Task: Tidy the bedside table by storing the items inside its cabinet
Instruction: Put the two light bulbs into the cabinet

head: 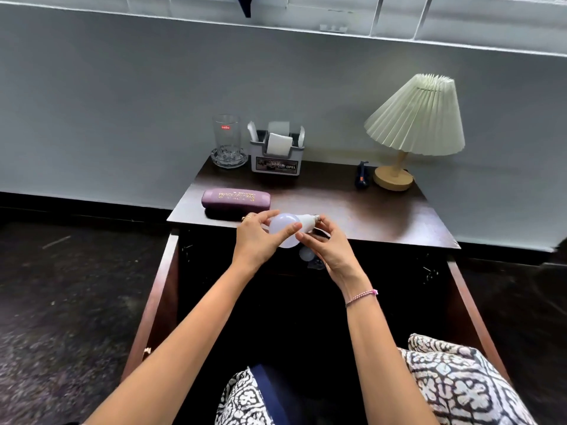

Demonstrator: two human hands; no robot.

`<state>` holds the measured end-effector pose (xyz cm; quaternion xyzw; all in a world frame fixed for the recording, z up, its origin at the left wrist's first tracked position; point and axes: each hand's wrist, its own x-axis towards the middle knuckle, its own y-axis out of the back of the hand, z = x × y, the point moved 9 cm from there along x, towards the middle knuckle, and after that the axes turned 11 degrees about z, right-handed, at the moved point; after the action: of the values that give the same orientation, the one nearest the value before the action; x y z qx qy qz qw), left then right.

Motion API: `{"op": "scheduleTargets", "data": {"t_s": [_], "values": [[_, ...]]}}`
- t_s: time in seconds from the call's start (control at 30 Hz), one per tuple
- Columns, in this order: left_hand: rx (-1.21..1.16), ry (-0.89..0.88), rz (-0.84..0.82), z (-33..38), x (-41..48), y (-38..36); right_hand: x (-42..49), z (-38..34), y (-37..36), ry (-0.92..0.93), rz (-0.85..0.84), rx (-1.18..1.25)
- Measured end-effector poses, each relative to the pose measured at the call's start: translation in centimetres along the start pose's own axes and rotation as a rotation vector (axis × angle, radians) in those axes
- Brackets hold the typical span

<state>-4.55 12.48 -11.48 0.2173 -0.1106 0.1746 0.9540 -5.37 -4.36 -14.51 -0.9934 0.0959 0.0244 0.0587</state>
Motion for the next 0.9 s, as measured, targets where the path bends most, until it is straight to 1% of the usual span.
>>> {"op": "scheduleTargets", "data": {"t_s": [0.23, 0.37, 0.47, 0.57, 0.7, 0.9], "values": [[-0.176, 0.157, 0.173, -2.8, -0.6, 1.8, 0.5, 1.9, 1.9, 0.035, 0.203, 0.066], [-0.299, 0.264, 0.191, -4.7, -1.6, 1.5, 0.3, 2.3, 2.8, 0.06, 0.323, 0.076], [-0.405, 0.291, 0.212, -5.8, -2.4, 1.2, -0.2, 2.3, 3.4, 0.099, 0.417, 0.058], [-0.475, 0.328, 0.262, -6.9, -3.2, 1.1, -0.7, 2.5, 3.5, 0.148, 0.47, 0.05], [-0.472, 0.349, 0.309, -8.2, -4.1, 1.0, -1.7, 3.7, 3.7, 0.188, 0.552, -0.026], [-0.397, 0.385, 0.355, -10.7, -4.9, 1.0, -2.3, 6.7, 3.6, 0.13, 0.586, -0.1]]}}
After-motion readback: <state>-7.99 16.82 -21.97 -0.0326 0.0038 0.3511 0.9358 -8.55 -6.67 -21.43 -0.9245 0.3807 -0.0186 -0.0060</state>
